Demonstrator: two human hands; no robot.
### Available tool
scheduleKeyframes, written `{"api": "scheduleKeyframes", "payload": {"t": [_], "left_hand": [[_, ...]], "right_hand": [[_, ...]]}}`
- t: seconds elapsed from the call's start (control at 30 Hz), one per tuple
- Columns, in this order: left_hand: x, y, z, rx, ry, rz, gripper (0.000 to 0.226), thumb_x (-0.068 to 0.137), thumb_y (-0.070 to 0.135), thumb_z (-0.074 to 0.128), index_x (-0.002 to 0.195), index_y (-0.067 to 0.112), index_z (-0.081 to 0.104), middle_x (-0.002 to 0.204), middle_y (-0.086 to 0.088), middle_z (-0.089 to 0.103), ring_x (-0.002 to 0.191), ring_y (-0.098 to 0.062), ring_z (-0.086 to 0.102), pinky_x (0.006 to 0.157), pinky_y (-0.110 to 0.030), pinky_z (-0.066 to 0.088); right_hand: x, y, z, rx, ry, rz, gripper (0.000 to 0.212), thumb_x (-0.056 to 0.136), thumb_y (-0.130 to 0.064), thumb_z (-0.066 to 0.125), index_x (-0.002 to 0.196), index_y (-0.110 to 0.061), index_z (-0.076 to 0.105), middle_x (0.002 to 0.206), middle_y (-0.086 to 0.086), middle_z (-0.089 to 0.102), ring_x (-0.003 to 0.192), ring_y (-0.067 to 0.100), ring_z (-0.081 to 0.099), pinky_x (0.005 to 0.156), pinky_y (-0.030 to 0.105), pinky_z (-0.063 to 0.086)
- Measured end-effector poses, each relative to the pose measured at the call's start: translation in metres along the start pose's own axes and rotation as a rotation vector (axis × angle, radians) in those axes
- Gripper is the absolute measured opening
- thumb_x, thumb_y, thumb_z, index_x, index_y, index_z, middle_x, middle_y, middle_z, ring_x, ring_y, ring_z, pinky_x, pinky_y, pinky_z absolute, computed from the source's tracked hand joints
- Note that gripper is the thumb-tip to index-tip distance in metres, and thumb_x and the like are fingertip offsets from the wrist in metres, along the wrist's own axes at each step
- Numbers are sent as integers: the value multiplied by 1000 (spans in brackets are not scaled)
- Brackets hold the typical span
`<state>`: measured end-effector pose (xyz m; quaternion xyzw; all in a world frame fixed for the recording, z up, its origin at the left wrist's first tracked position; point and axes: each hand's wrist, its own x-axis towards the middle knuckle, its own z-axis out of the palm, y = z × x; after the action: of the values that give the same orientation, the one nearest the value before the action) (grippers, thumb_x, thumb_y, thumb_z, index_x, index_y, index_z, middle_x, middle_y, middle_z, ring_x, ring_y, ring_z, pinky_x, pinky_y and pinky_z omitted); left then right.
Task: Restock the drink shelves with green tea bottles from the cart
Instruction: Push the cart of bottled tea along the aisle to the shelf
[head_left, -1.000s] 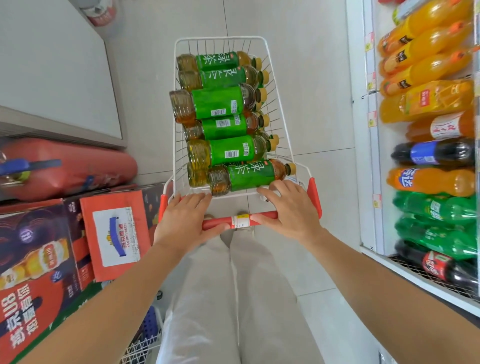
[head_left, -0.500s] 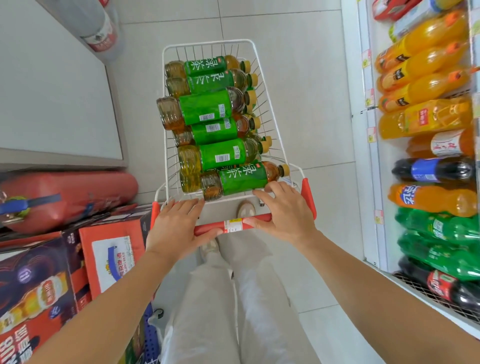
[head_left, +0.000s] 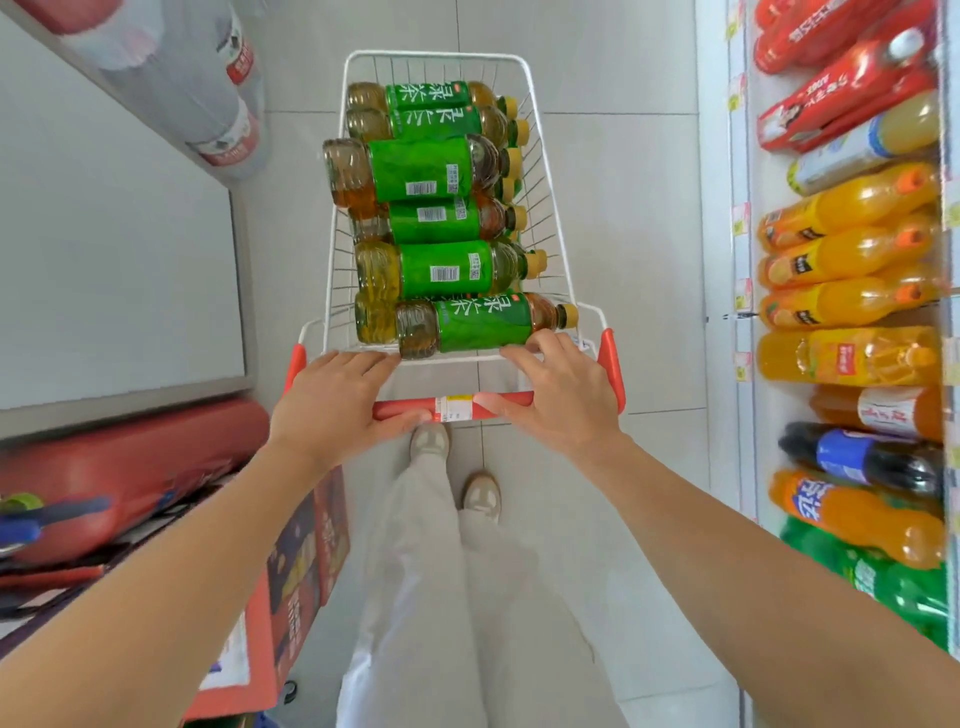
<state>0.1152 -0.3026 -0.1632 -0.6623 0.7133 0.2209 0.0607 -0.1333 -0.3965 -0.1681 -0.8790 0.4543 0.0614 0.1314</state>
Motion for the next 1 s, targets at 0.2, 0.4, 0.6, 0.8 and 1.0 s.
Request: {"api": "scheduleKeyframes", "payload": {"t": [0.2, 0.4, 0.6, 0.8, 1.0], "left_hand": [[76, -38, -41, 10, -10, 22, 87, 83, 79, 27, 128, 13, 61, 123, -5, 66, 107, -28, 65, 92, -43, 50], [150, -63, -83, 5, -7, 35, 93, 81, 83, 17, 125, 14, 62, 120, -4, 68, 105, -27, 65, 89, -41, 51], [229, -85, -122, 13, -10, 20, 92, 79, 83, 18, 125, 17, 62, 119, -1, 68, 106, -25, 65, 88, -40, 50], [312, -109, -163, 45, 11, 22, 85, 80, 81, 26, 120, 17, 66, 110, 0, 71, 96, -25, 68, 82, -40, 52], [399, -137, -206, 68, -6, 16, 88, 79, 83, 21, 124, 20, 63, 115, 2, 70, 98, -24, 68, 86, -44, 50]], "right_hand": [[79, 16, -22, -6, 6, 39, 80, 77, -85, 24, 117, -27, 63, 104, -1, 58, 97, 17, 57, 63, 30, 50], [155, 39, -46, -9, 6, 60, 78, 78, -84, 26, 115, -28, 65, 100, -2, 57, 94, 16, 56, 55, 25, 40], [237, 70, -71, 3, -4, 74, 77, 77, -83, 27, 113, -27, 65, 97, -2, 56, 93, 16, 55, 55, 26, 41], [322, 102, -97, 16, -4, 72, 78, 78, -82, 24, 114, -26, 65, 98, -1, 56, 93, 18, 55, 56, 29, 45], [411, 135, -125, 8, -9, 78, 78, 78, -81, 24, 115, -26, 65, 99, 0, 56, 94, 19, 55, 55, 28, 43]]}}
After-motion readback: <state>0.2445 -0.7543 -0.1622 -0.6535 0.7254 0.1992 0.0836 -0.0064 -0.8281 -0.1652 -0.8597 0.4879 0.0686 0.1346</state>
